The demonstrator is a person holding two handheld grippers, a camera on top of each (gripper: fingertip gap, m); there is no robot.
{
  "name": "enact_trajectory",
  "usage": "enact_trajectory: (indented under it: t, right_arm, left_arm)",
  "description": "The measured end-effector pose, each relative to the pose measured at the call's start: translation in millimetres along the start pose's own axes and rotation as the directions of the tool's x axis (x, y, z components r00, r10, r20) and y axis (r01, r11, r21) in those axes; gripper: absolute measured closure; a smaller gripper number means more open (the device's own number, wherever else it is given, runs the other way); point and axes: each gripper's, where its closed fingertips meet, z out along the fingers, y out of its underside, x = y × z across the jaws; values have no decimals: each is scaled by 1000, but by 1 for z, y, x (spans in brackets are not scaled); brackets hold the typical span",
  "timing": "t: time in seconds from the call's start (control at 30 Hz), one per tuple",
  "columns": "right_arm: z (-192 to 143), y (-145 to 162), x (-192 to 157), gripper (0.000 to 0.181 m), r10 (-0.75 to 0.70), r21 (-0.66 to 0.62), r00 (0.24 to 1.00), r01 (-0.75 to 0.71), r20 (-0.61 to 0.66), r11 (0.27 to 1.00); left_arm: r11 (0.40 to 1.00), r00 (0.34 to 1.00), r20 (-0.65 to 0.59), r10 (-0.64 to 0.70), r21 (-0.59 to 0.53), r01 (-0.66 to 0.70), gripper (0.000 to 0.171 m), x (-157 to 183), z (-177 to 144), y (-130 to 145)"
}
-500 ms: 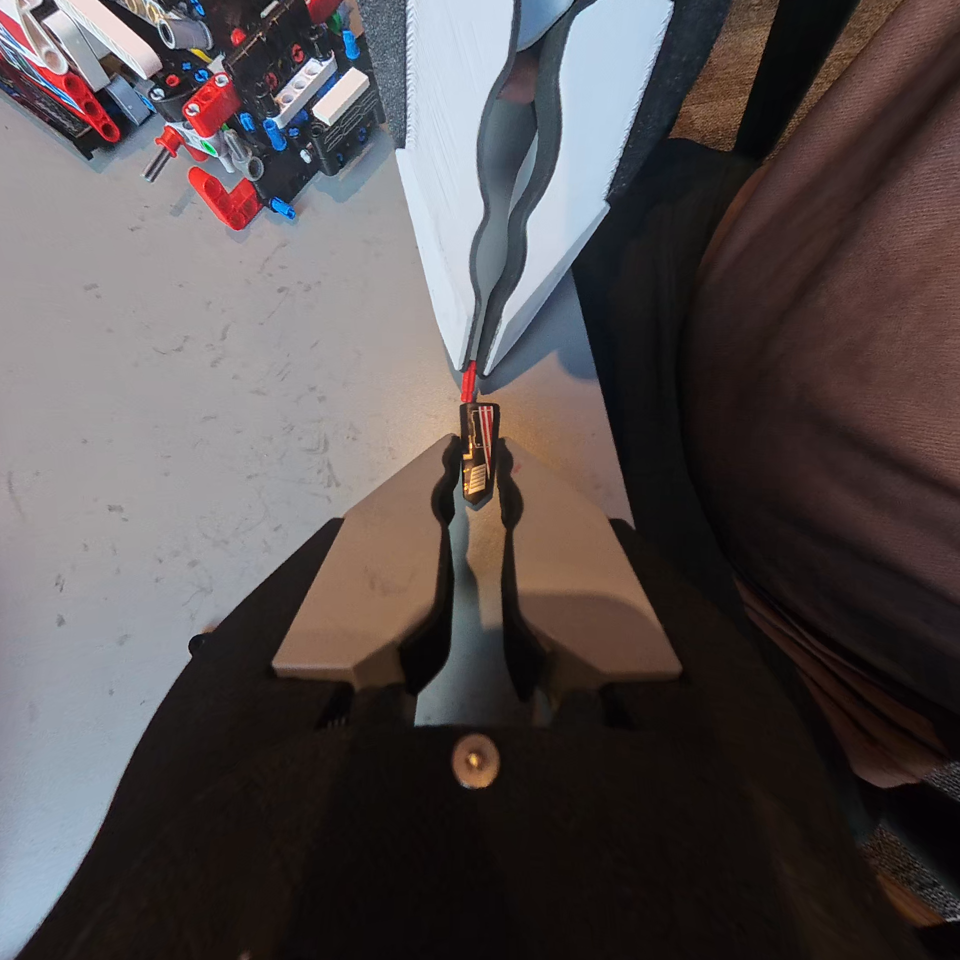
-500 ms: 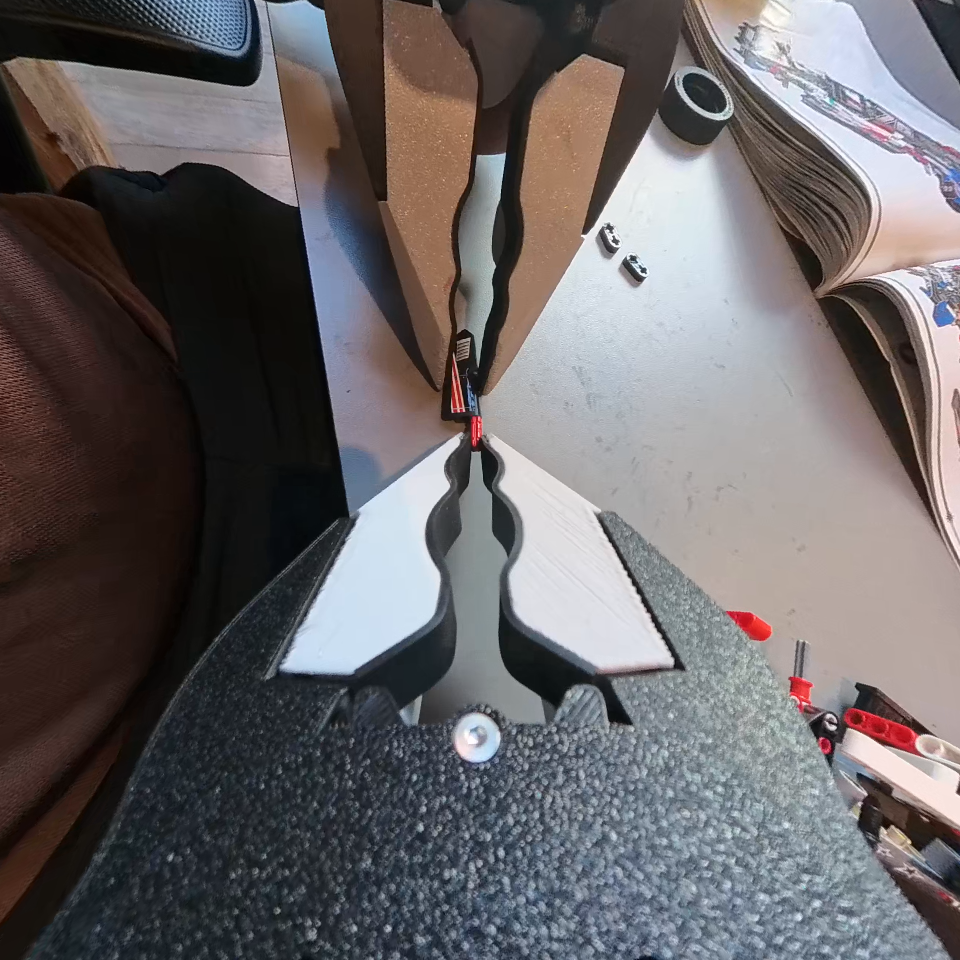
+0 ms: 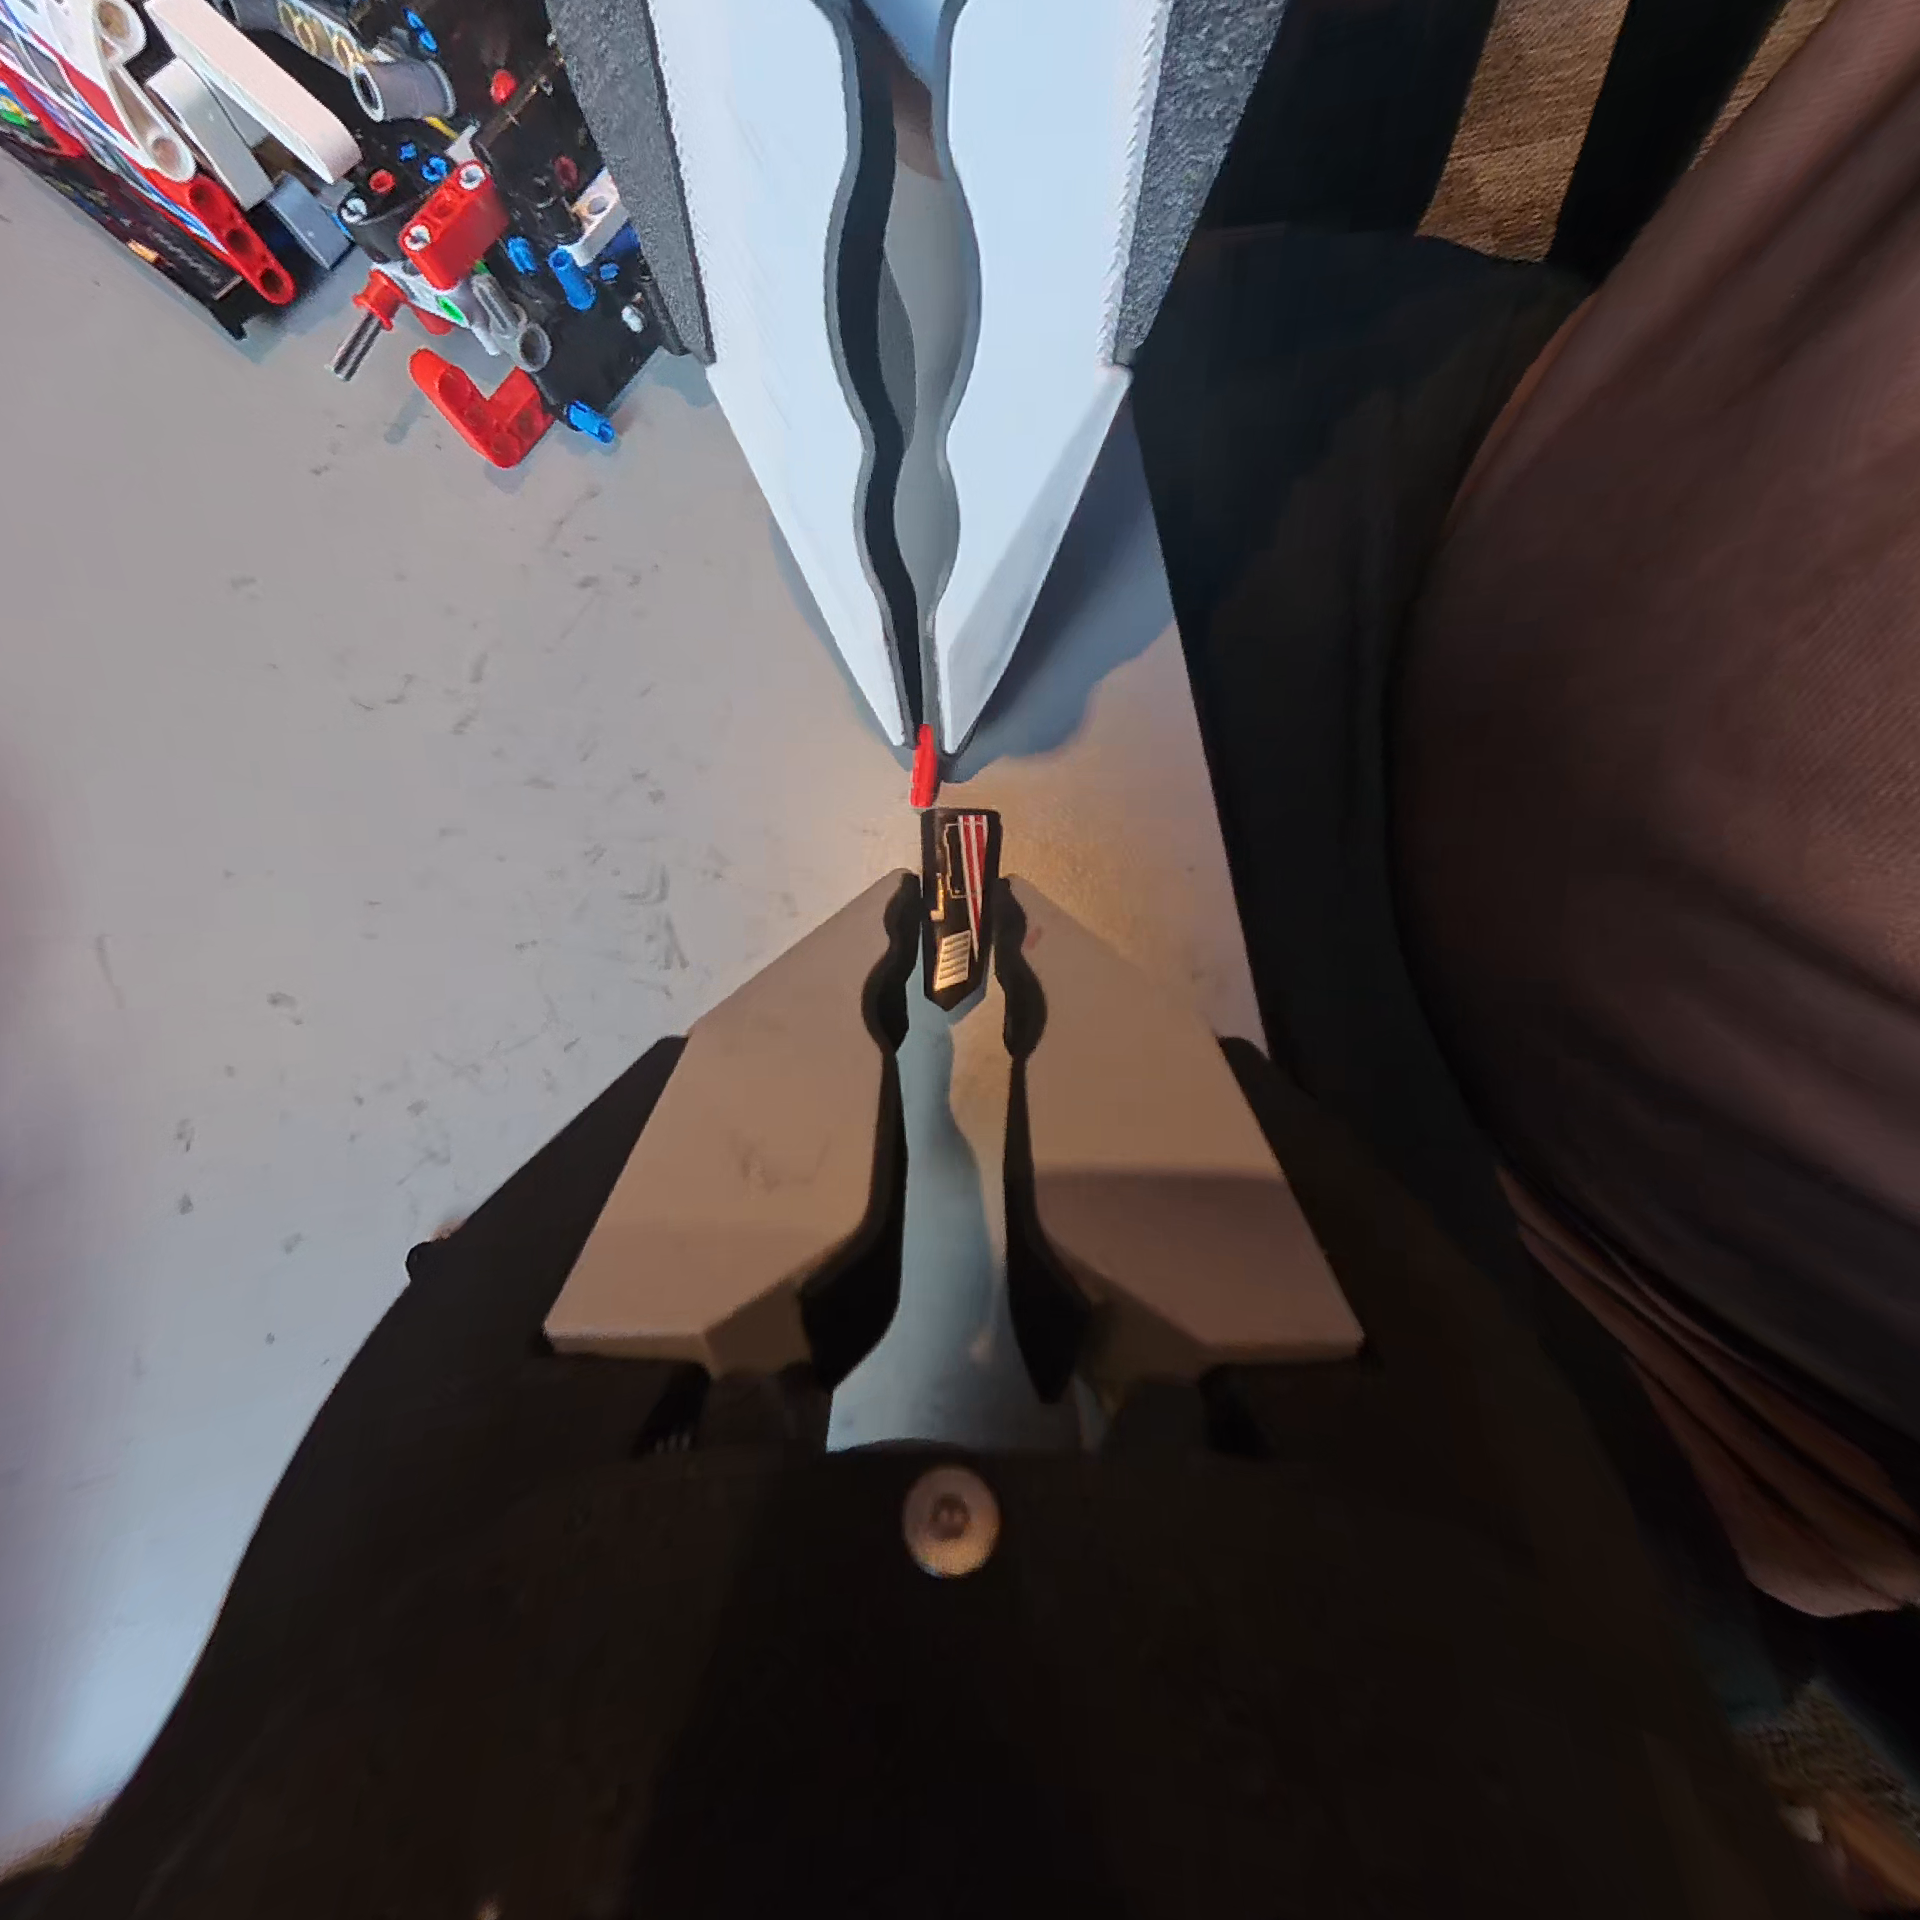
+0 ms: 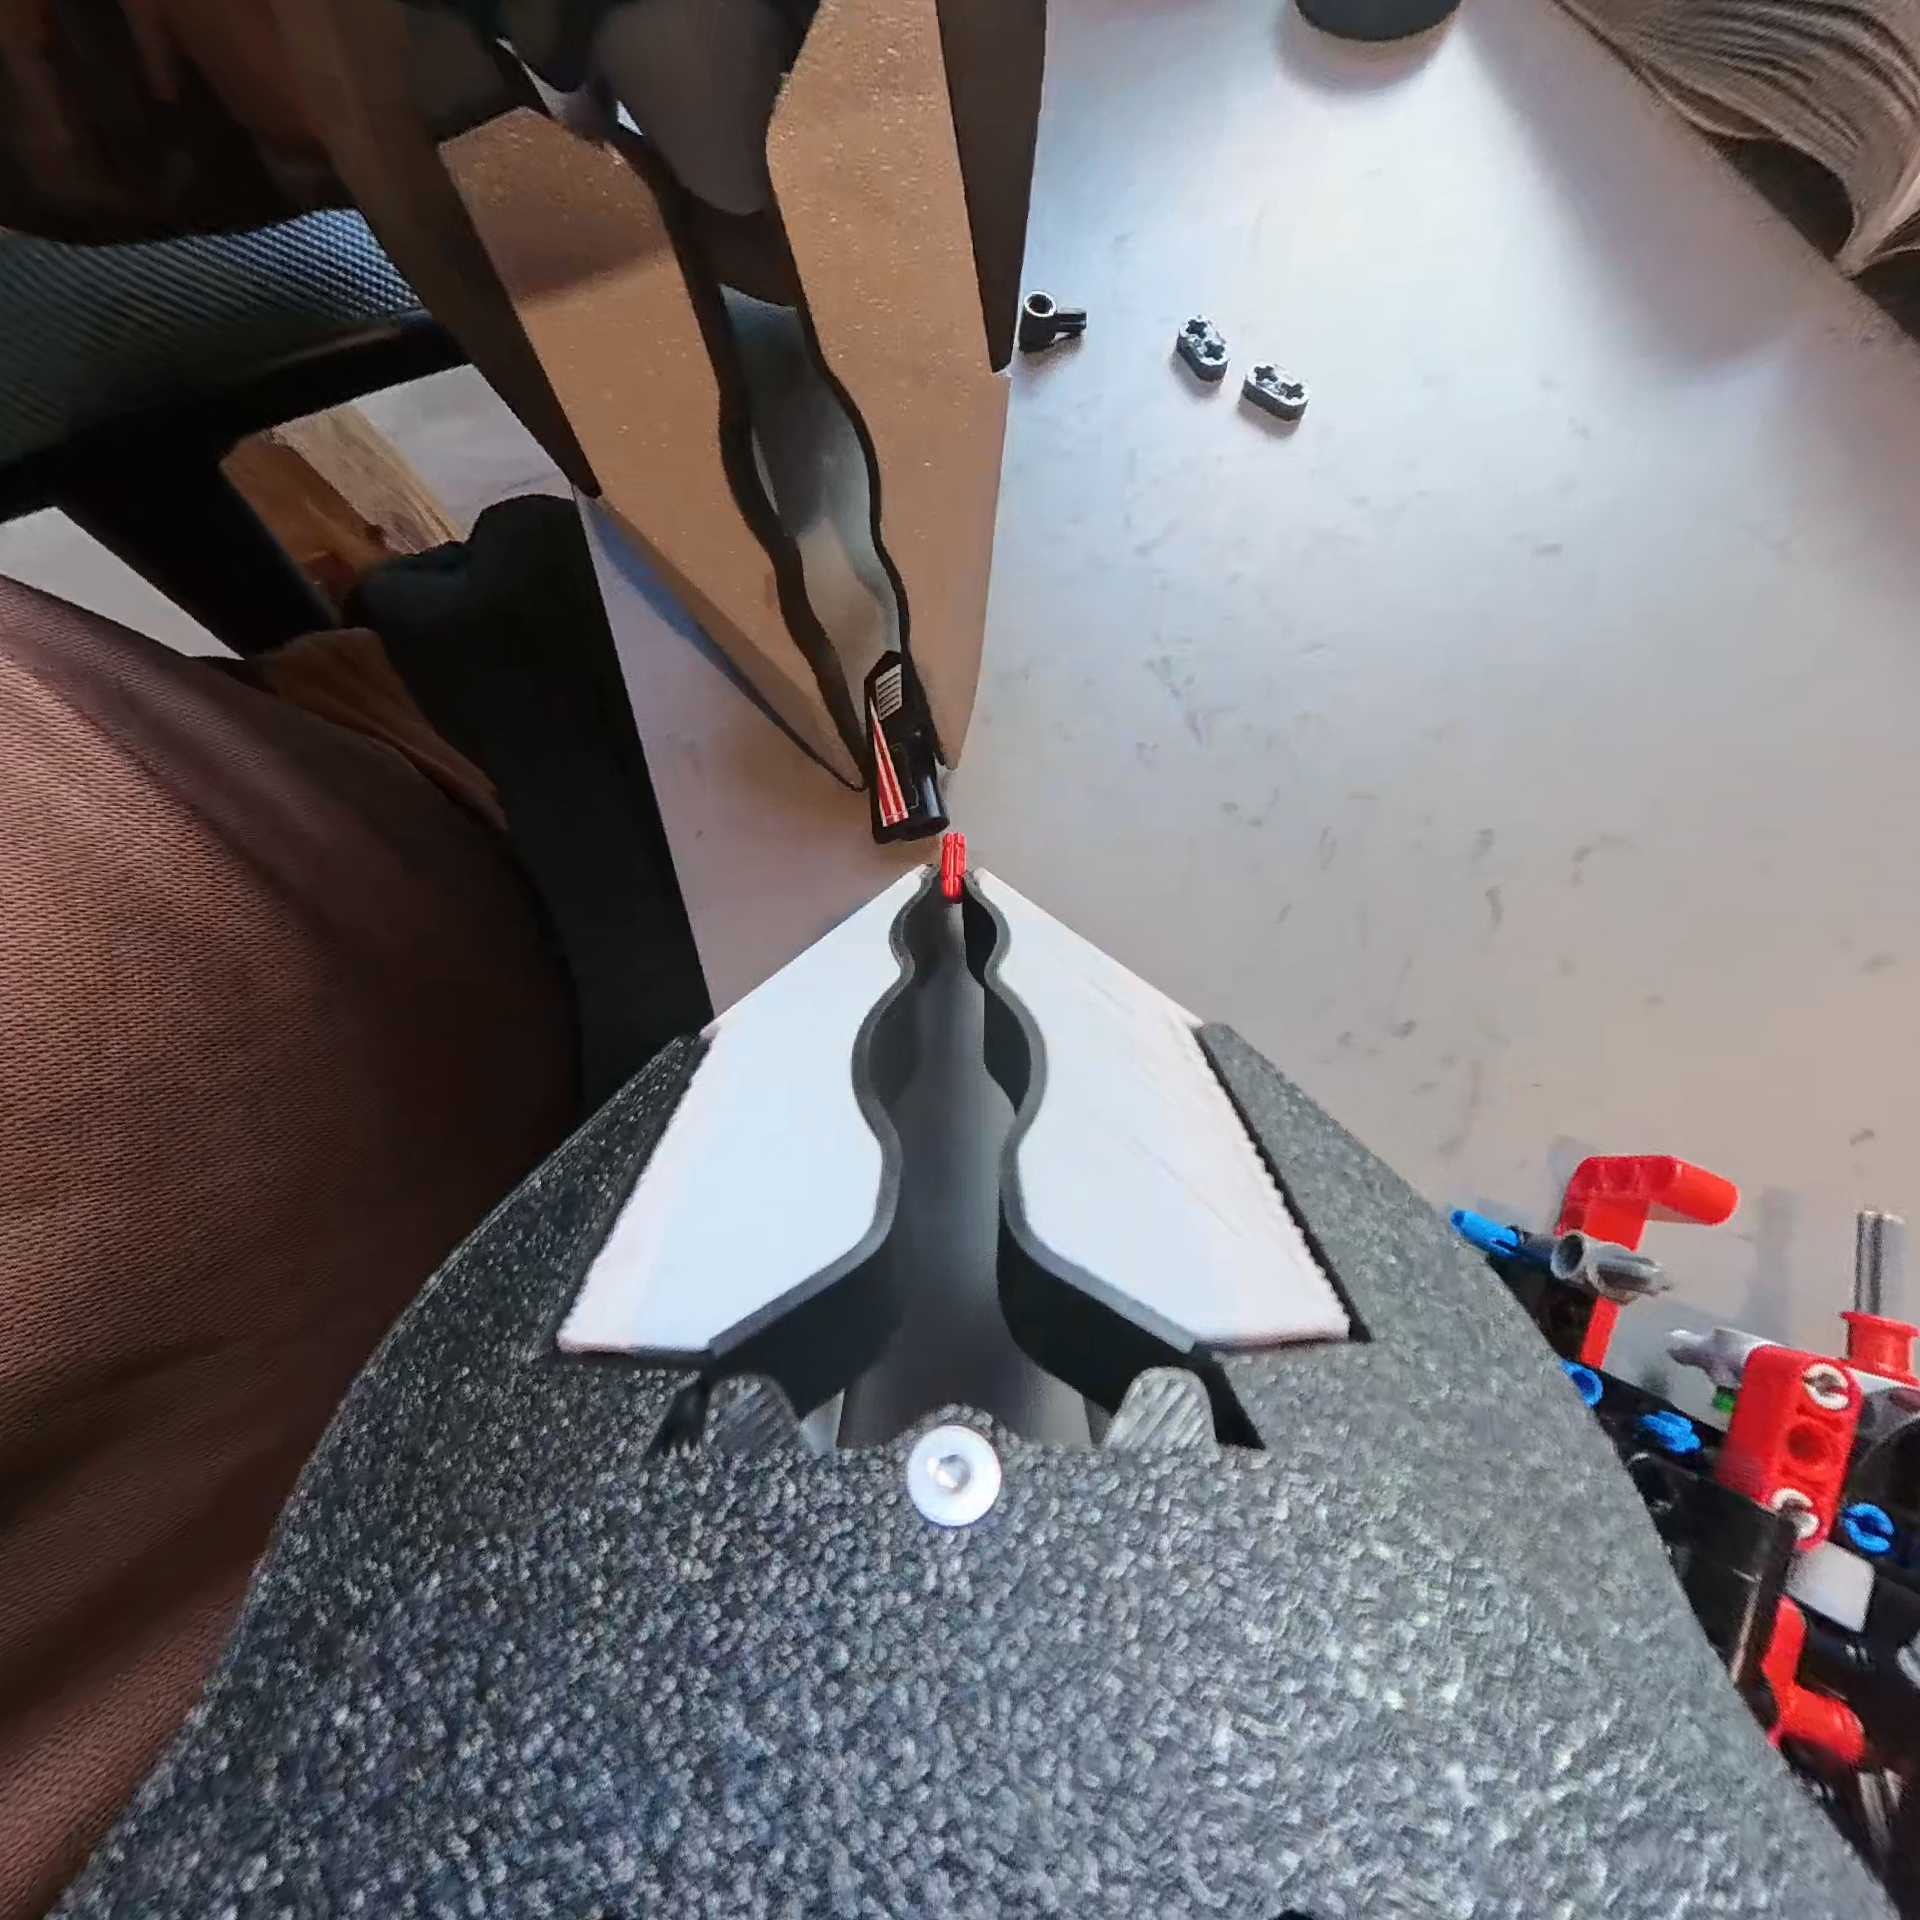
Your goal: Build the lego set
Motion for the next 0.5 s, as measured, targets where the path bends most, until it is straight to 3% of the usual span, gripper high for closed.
enact_trajectory:
  t: [0.13,0.5]
  right_arm:
    - [-3,-3,1,177,23,28,1000,-24,12,999]
    - [-17,-12,1,177,140,125,984,-153,108,980]
  left_arm:
    - [999,999,8,-39,-5,39,147,-3,-1,1]
    - [999,999,22,-37,-30,38,137,-1,-4,3]
